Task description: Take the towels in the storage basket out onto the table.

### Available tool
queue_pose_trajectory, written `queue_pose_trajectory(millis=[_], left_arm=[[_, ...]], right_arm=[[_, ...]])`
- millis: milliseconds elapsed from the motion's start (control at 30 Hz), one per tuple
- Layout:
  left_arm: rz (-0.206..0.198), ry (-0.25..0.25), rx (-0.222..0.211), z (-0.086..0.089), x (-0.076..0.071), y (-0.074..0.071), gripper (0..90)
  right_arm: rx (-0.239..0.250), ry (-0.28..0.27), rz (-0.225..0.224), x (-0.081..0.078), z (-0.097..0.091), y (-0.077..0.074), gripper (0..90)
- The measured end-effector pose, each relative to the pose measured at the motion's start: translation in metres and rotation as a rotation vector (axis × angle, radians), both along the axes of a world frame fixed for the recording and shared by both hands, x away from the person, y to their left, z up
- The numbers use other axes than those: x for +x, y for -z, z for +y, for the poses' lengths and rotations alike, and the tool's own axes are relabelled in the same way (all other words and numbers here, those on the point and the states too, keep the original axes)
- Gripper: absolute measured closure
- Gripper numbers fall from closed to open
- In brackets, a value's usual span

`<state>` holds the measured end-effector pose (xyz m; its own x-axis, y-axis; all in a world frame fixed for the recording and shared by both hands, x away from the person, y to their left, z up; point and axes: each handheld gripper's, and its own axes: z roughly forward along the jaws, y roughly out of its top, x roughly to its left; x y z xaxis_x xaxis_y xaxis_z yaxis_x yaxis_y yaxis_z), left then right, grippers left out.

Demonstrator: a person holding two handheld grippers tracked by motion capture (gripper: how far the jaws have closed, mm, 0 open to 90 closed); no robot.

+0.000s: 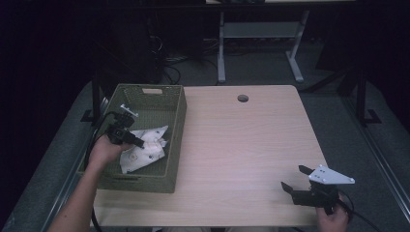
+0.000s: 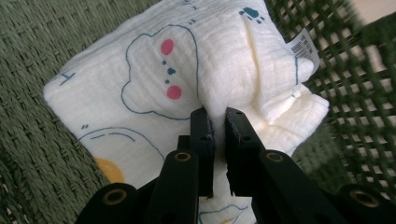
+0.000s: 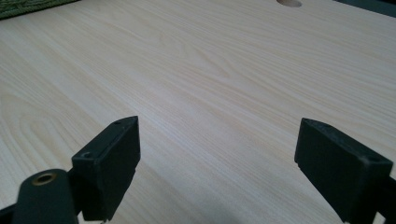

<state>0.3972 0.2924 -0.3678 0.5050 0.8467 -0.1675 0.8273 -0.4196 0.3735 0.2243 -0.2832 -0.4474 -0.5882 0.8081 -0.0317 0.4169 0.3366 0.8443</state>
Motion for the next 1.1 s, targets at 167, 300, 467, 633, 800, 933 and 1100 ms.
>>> queue_pose_trajectory(millis=[167,300,467,633,800,933,1100], left_arm=[[-0.031,-0.017,-0.058,0.008,-0.004,-0.010,83.1],[-0.048,-0.036,-0.113,0.015,-0.008,-0.016,83.1],[-0.069,-0.059,-0.188,0.023,-0.011,-0.023,83.3],[-0.088,-0.074,-0.264,0.030,-0.015,-0.027,83.3],[-0.107,-0.086,-0.344,0.036,-0.018,-0.029,83.3],[-0.122,-0.106,-0.401,0.041,-0.020,-0.032,83.3],[-0.134,-0.108,-0.467,0.047,-0.022,-0.035,83.3]], right_arm=[[0.000,0.004,0.000,0.000,0.000,0.000,14.0],[0.003,0.006,-0.001,0.000,0.000,0.000,14.0],[0.004,0.009,0.000,0.000,0.000,0.000,14.0],[0.005,0.010,0.000,0.000,0.000,-0.001,14.0],[-0.001,0.009,-0.006,0.000,-0.001,-0.001,14.0],[0.000,0.011,-0.006,0.000,-0.002,-0.001,14.0],[-0.001,0.013,-0.001,0.000,-0.001,-0.001,14.0]])
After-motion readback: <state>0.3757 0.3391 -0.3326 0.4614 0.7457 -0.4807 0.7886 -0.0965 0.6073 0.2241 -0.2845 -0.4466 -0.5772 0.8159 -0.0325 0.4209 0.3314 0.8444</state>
